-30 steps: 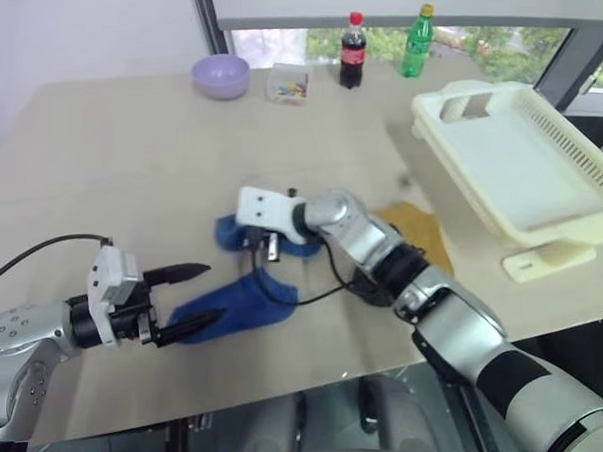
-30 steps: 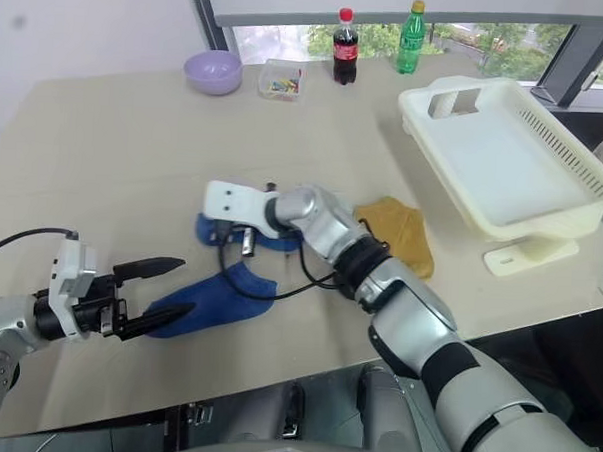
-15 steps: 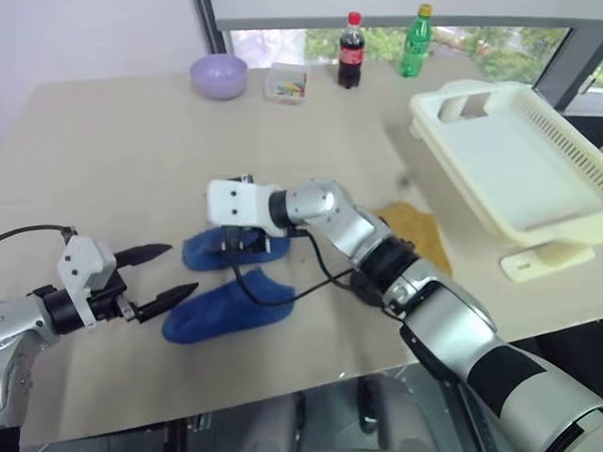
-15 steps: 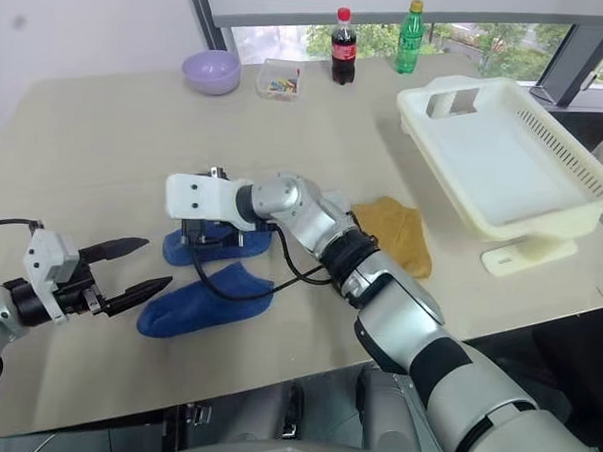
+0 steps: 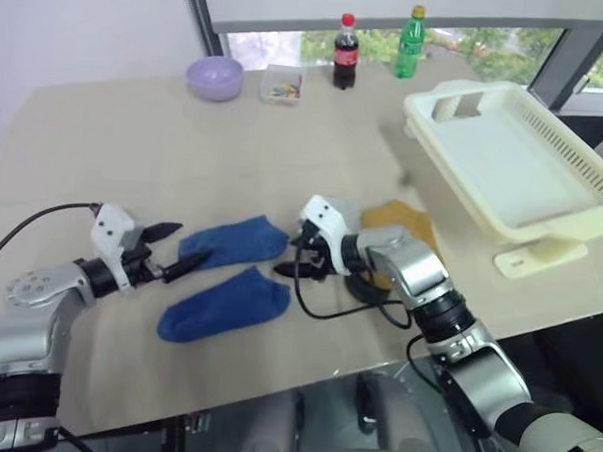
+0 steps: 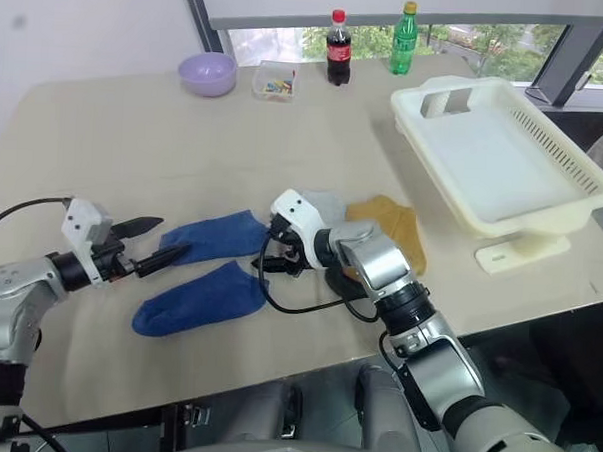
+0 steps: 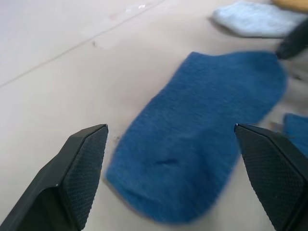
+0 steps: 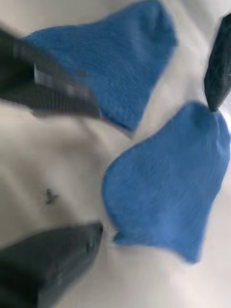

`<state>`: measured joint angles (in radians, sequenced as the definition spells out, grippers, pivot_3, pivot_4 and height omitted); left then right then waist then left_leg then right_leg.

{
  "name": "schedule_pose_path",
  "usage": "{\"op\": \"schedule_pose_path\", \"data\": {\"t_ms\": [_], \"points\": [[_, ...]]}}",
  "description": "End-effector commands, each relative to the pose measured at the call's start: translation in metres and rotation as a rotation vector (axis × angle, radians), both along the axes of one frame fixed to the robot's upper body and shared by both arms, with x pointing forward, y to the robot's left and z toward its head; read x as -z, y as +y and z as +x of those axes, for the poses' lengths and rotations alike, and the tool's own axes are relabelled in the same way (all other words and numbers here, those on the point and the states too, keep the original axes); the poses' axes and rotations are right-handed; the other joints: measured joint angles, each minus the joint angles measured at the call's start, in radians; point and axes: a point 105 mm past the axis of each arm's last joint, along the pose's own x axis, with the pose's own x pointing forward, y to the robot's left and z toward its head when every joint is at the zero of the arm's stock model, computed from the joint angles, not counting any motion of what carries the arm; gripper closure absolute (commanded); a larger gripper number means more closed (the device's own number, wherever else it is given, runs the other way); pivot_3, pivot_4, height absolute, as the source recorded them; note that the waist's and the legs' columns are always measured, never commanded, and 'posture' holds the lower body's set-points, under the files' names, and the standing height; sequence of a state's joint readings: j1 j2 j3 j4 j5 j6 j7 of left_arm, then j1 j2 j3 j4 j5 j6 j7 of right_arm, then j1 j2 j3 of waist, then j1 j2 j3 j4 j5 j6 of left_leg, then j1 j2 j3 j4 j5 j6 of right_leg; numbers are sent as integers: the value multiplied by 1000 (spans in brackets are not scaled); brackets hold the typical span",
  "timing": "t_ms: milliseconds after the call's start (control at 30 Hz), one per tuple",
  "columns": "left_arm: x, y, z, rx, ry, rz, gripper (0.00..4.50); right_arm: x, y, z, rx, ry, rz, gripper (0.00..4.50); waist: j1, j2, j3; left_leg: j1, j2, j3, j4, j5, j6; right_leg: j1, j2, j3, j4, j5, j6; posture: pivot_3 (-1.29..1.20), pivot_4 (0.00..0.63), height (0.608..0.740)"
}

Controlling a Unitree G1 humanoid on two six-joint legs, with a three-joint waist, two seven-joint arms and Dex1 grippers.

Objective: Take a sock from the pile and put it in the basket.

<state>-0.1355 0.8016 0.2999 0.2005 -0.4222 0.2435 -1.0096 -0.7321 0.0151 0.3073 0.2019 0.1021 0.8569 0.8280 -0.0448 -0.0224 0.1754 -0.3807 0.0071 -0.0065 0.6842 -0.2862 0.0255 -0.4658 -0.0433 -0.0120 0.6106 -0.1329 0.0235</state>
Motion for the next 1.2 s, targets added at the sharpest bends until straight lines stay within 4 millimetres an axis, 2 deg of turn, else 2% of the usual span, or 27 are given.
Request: {"op": "schedule_pose_path", "data": {"t_ms": [33, 67, 100, 433, 633, 800, 833, 900, 1000, 1100, 1133, 1200], "points": [[-8, 8, 8, -19, 4, 17, 0, -18, 1, 9, 59, 10, 53, 2889, 1, 0, 0, 0, 0, 0, 0, 0, 0, 0, 0, 0, 0, 0, 0, 0, 150, 732], [-7, 10, 10, -25, 12, 23, 0, -18, 0, 12, 75, 13, 48, 3175, 2, 0, 0, 0, 0, 0, 0, 0, 0, 0, 0, 0, 0, 0, 0, 0, 150, 732], [-5, 12, 11, -26, 22, 34, 0, -17, -1, 13, 91, 28, 54, 3732, 2, 0, 0, 0, 0, 0, 0, 0, 0, 0, 0, 0, 0, 0, 0, 0, 150, 732], [11, 17, 15, -39, 80, 91, 0, -12, 6, 16, 131, 134, 73, 3732, 2, 0, 0, -2, -2, -1, 0, 0, -1, 0, -3, 1, -1, 0, 0, 0, 150, 732], [19, 15, 13, -34, 106, 112, 0, -12, 9, 16, 136, 170, 77, 1080, 2, 0, 0, -1, -1, -2, 0, 0, -1, 0, -3, 1, -1, 0, 0, 0, 150, 732], [25, 14, 13, -32, 118, 118, 0, -7, 13, 16, 128, 176, 61, 1080, 2, 0, 0, 0, -1, -2, 0, 0, -1, 0, -3, 1, -1, 0, 0, 0, 150, 732], [25, 14, 14, -34, 119, 117, 0, -6, 14, 16, 128, 176, 62, 1475, 2, 0, 0, 0, -1, -2, 0, 0, -1, 0, -3, 1, 0, 0, 0, 0, 150, 732], [25, 14, 14, -37, 120, 117, 0, -5, 15, 16, 127, 178, 64, 1641, 2, 0, 0, 0, -1, -2, 0, 0, -1, 0, -3, 1, 0, 0, 0, 0, 150, 732], [27, 16, 15, -44, 126, 128, 0, -2, 15, 17, 127, 169, 48, 2830, 1, 0, 0, 0, -1, -2, 0, 0, -1, 0, -3, 1, 0, 0, 0, 0, 150, 732], [28, 18, 15, -52, 131, 133, 0, 1, 15, 17, 125, 164, 39, 4267, 2, 0, 0, 0, -1, -2, 0, 0, 0, 0, -3, 1, 0, 0, 0, 0, 150, 732], [28, 18, 15, -54, 134, 128, 0, 2, 15, 17, 126, 161, 34, 4453, 2, 0, 0, 0, -1, -2, 0, 0, -1, 0, -3, 1, 0, 0, 0, 0, 150, 732], [30, 18, 14, -56, 149, 126, 0, 4, 15, 17, 125, 153, 24, 4453, 2, 0, 0, 0, -1, -2, 0, 0, 0, 0, -3, 1, 0, 0, 0, 0, 150, 732]]}}
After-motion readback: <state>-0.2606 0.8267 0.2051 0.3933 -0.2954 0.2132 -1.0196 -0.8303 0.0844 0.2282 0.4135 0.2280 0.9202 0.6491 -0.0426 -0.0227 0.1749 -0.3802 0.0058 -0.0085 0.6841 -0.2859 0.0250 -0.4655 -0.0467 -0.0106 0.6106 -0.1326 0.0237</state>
